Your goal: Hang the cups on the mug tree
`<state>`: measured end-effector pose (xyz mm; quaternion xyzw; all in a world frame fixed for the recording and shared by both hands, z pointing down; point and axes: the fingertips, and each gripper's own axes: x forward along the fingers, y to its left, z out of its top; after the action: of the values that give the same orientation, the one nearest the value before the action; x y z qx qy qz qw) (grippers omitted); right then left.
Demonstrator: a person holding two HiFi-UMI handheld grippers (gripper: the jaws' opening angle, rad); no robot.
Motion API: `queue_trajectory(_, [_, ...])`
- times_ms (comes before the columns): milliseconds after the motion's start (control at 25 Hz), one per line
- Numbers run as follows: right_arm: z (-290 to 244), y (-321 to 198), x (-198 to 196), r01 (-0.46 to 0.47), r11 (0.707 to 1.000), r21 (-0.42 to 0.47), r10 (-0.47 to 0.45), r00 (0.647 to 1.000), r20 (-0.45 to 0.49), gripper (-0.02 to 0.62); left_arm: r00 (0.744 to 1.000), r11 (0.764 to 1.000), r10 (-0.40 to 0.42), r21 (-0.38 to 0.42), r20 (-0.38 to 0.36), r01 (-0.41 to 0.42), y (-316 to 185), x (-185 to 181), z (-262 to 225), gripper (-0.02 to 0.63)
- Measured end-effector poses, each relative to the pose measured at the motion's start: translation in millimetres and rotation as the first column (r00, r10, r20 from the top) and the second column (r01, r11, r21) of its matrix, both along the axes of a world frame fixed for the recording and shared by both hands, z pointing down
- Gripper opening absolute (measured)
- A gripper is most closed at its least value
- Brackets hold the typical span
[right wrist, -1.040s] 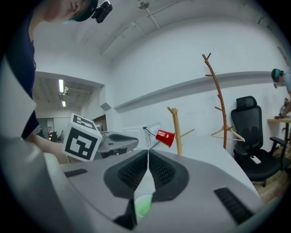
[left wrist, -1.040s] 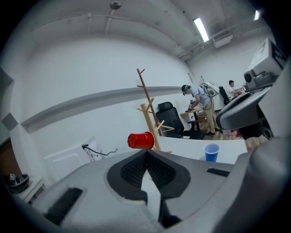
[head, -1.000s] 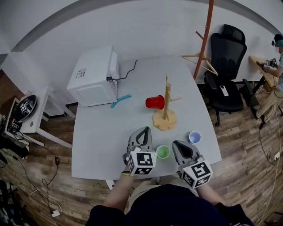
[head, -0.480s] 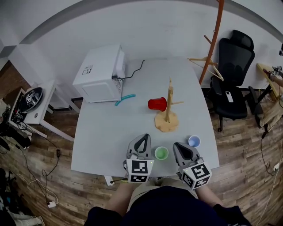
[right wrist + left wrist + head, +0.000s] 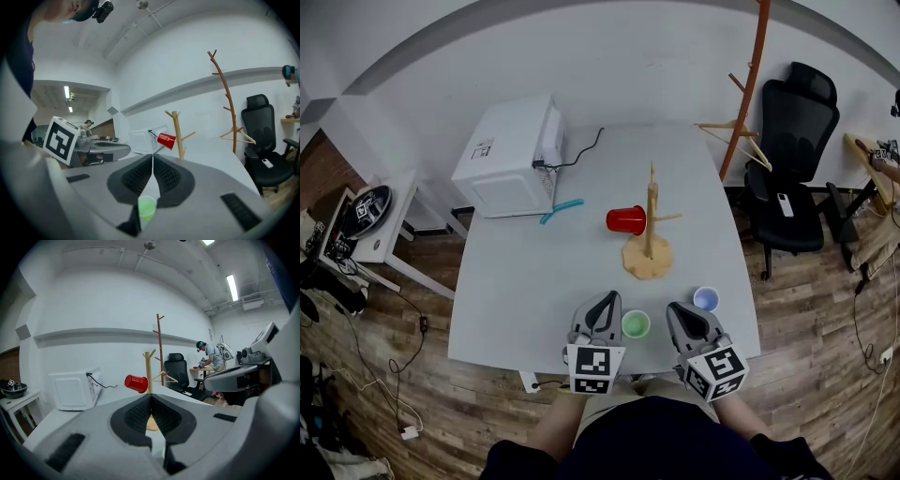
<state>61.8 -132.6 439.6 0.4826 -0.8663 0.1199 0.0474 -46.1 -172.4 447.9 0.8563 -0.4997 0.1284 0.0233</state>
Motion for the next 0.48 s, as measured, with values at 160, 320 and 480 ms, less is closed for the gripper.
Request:
queue_trajectory(160, [4, 2, 7, -0.004, 1.000, -0.002, 0.004, 1.000, -0.003, 0.030, 1.000, 1.000, -0.008, -0.005, -0.005, 0.008, 4, 3, 5, 0.018])
queue_trajectory(320, [6, 2, 12, -0.003, 1.000, 0.001, 0.003, 1.000, -0.004, 0.030, 1.000, 1.000, -0.012, -0.003, -0.011, 0.012, 6, 8, 7, 0.018])
queue_trajectory(480, [6, 1, 15, -0.005, 1.000, 0.008, 0.005, 1.000, 0.000, 0.030, 1.000, 1.000, -0.010, 0.005, 0.000, 0.010, 6, 10, 8, 0.018])
